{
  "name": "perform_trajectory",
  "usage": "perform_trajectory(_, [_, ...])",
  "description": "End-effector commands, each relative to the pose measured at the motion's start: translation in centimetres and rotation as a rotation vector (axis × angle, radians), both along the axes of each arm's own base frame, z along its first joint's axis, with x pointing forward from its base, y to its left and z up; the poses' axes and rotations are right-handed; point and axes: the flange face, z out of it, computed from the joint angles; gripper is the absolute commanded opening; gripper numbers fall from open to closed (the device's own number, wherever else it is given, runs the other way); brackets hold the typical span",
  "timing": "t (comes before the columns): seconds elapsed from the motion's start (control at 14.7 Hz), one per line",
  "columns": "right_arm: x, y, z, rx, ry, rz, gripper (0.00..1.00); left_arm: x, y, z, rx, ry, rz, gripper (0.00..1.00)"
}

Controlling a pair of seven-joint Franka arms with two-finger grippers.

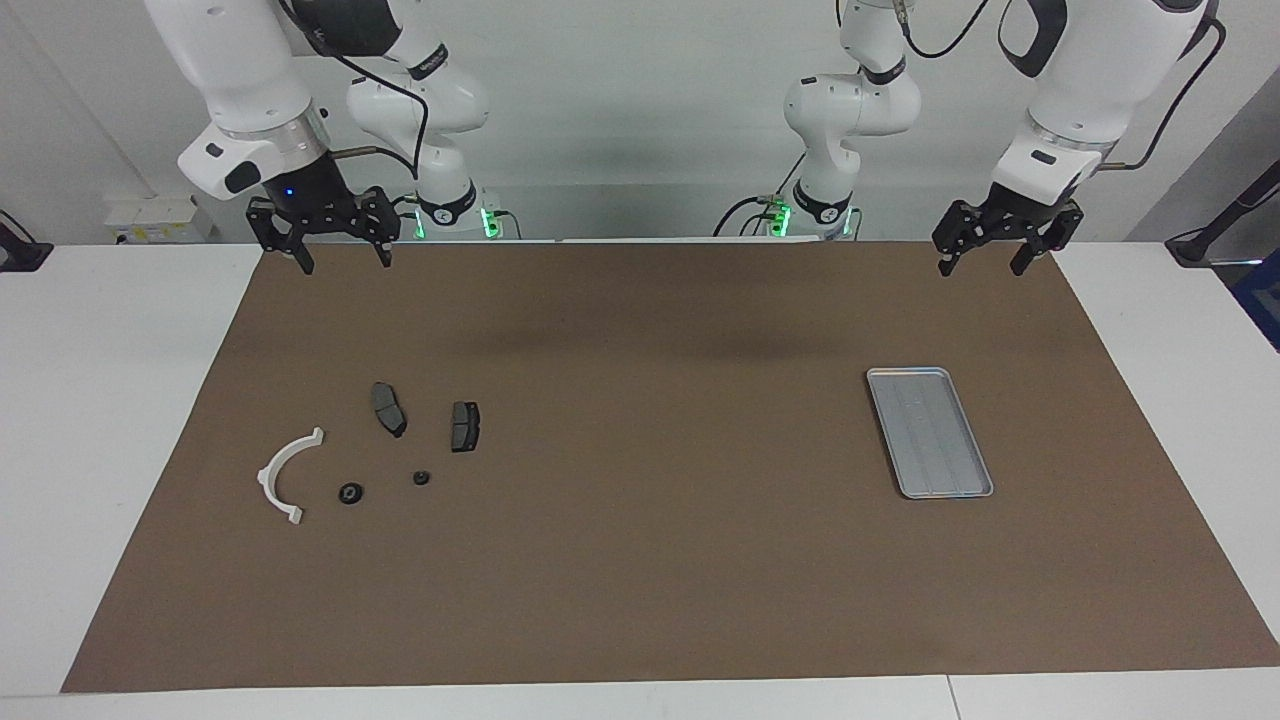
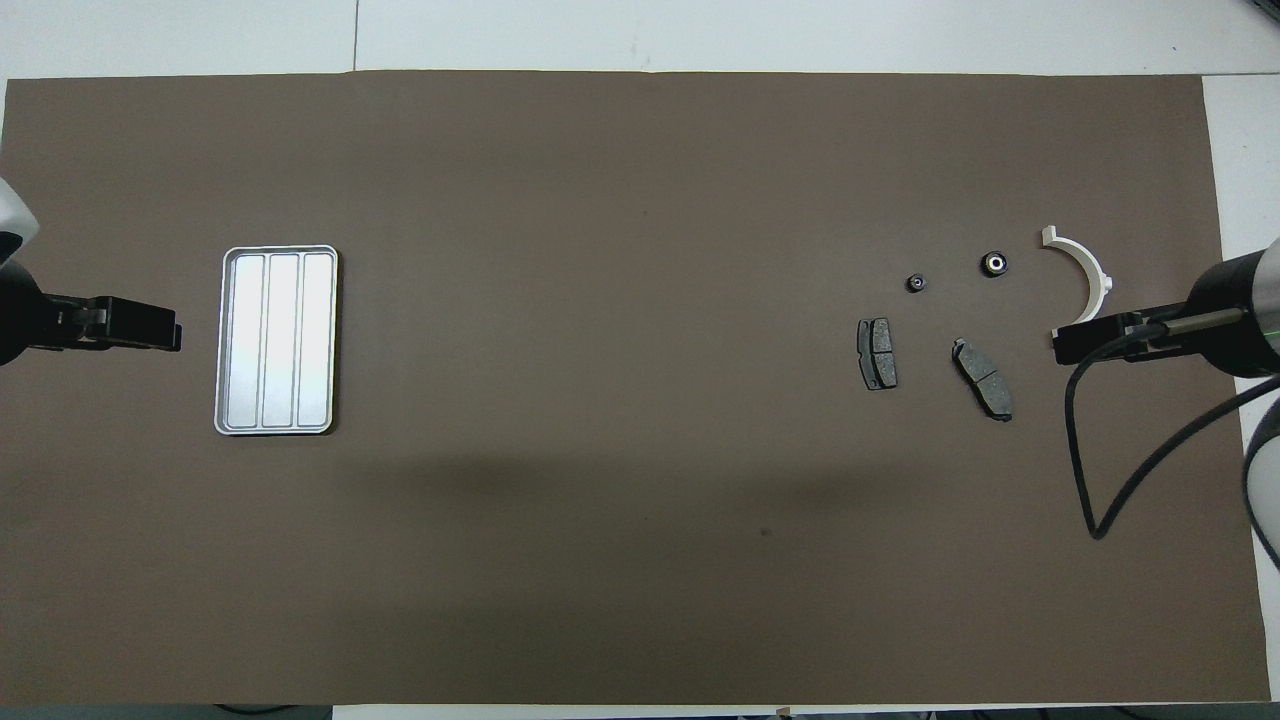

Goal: Pick bearing gear from pile to tray

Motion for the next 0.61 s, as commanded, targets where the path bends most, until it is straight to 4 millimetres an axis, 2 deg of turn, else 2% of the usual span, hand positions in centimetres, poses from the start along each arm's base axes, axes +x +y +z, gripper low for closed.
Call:
perform_trajectory(0.0, [0.1,-0.3,-3.0,0.020,-0.017,-0.047,1.00,-0.2,0.0,-0.2,-0.009,0.004,-0.007,1.00])
perform_trajectory(0.2, [1.6,0.2,-6.5,0.024,-0.022,-0.168,1.00,-0.2,0.0,-0.2,-0.009,0.004,-0.007,1.00])
perform_trajectory(0.54, [4.4,0.7,-11.9,0.020,-0.019,-0.198,1.00,-0.2,0.0,-0.2,-0.009,0.004,-0.007,1.00])
